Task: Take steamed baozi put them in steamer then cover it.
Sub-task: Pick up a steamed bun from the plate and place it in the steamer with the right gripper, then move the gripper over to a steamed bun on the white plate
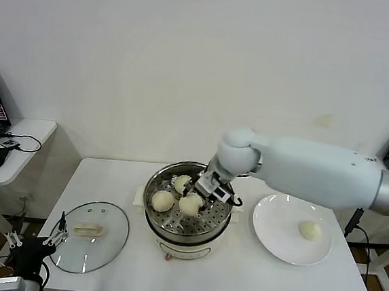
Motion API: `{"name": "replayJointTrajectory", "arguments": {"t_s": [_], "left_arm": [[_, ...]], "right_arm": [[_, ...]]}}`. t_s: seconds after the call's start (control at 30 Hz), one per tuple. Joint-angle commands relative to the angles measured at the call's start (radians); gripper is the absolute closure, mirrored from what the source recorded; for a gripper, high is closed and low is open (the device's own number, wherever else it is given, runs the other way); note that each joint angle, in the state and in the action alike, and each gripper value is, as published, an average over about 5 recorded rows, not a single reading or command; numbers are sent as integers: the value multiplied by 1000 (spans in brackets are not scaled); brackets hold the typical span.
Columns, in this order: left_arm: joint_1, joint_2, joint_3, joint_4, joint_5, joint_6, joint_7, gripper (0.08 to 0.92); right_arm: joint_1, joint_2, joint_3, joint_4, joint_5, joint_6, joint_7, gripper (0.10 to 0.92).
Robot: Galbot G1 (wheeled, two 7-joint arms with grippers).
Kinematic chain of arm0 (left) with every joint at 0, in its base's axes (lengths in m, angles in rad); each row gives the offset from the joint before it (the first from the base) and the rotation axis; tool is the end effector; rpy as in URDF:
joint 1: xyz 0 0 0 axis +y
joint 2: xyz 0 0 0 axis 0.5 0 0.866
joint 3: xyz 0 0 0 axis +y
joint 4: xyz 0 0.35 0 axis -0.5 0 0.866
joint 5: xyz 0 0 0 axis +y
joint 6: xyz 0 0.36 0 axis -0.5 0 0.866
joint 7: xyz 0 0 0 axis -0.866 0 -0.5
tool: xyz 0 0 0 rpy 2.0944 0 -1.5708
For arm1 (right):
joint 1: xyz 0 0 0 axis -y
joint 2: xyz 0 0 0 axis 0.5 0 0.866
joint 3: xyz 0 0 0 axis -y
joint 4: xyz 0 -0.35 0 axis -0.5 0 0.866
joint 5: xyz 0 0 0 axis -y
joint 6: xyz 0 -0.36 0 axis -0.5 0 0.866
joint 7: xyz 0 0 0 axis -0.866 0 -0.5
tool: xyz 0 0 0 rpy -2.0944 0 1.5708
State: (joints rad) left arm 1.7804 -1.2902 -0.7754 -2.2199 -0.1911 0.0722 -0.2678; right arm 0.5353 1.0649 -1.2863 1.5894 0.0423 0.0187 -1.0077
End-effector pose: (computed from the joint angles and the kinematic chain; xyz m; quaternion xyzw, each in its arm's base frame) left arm 0.1345 0.1053 -0.2657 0.1455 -0.9834 -0.0982 0.0462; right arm 0.4707 0.1395 -0.0797 0.6627 -0.2839 0.6911 0.0517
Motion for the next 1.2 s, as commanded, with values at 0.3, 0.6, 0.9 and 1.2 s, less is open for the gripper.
{"name": "replayJointTrajectory", "arguments": {"t_s": [0.3,0.6,0.9,1.2], "left_arm": [[-3,-9,0,2,-4,-3,-1,177],[-16,-11,13,12,-3,-3,-2,177],[-24,-7,16,11,-1,1,-2,177],[-23,23,-7,8,-12,5,0,177]], "right_arm": [[2,109,-69,-24,-59,116,-41,416],[0,88,-70,-12,-56,119,-50,406],[43,21,-37,9,-38,116,-61,220],[96,-193,60,12,91,-148,-63,202]]}}
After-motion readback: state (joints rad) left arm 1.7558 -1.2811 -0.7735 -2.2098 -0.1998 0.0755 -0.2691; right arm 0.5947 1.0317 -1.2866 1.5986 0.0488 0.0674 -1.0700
